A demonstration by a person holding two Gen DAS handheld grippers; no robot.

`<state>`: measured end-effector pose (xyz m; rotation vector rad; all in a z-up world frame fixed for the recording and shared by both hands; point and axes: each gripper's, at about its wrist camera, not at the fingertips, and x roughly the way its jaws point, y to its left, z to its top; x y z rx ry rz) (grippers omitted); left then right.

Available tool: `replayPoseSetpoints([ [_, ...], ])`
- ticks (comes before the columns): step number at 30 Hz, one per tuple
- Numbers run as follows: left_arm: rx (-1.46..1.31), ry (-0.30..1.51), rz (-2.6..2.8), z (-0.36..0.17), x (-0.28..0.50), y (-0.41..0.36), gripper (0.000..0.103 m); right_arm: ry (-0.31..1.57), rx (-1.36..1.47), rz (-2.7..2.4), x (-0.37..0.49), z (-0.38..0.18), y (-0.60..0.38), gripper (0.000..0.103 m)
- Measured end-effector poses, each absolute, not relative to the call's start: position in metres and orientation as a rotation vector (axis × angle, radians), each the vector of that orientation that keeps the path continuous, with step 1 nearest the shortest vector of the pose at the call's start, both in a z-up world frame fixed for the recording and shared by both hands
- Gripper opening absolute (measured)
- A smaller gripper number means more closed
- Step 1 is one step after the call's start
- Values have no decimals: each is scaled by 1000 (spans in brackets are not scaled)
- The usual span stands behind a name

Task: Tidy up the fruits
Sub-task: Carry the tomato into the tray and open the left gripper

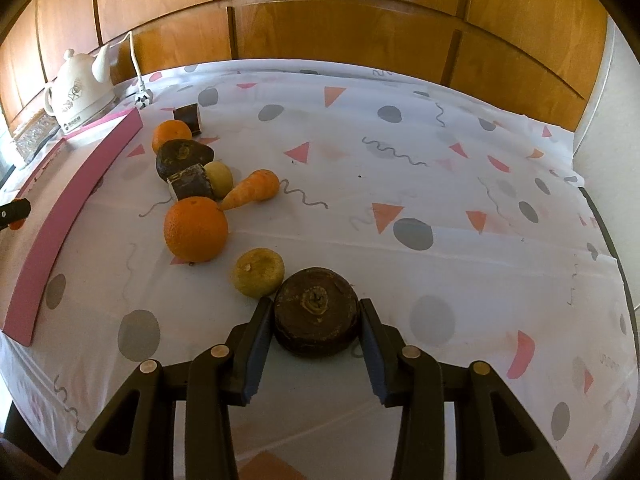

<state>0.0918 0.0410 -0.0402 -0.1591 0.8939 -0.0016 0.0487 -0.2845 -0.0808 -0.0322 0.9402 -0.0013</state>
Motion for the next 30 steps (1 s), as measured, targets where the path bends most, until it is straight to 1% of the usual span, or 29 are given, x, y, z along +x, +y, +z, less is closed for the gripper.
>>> replayPoseSetpoints([
  [5, -176, 877, 56, -41, 91, 60, 28, 954, -1, 6, 43, -78, -281, 42],
  [10, -179, 867, 53, -41, 86, 60, 29, 955, 7, 30, 37, -77, -270, 42],
  [11, -181, 863, 48, -39, 84, 60, 31, 955, 6, 45, 37, -76, -266, 42],
  [12, -181, 855, 43, -38, 81, 60, 36, 952, -1, 59, 36, -75, -261, 42],
  [14, -176, 847, 41, -36, 77, 58, 39, 951, -23, 87, 36, -73, -251, 42],
  [21, -171, 845, 28, -34, 65, 56, 39, 950, -56, 188, 38, -70, -212, 42],
  [30, -176, 847, 33, -36, 54, 60, 39, 867, -101, 325, 51, -40, -158, 42],
])
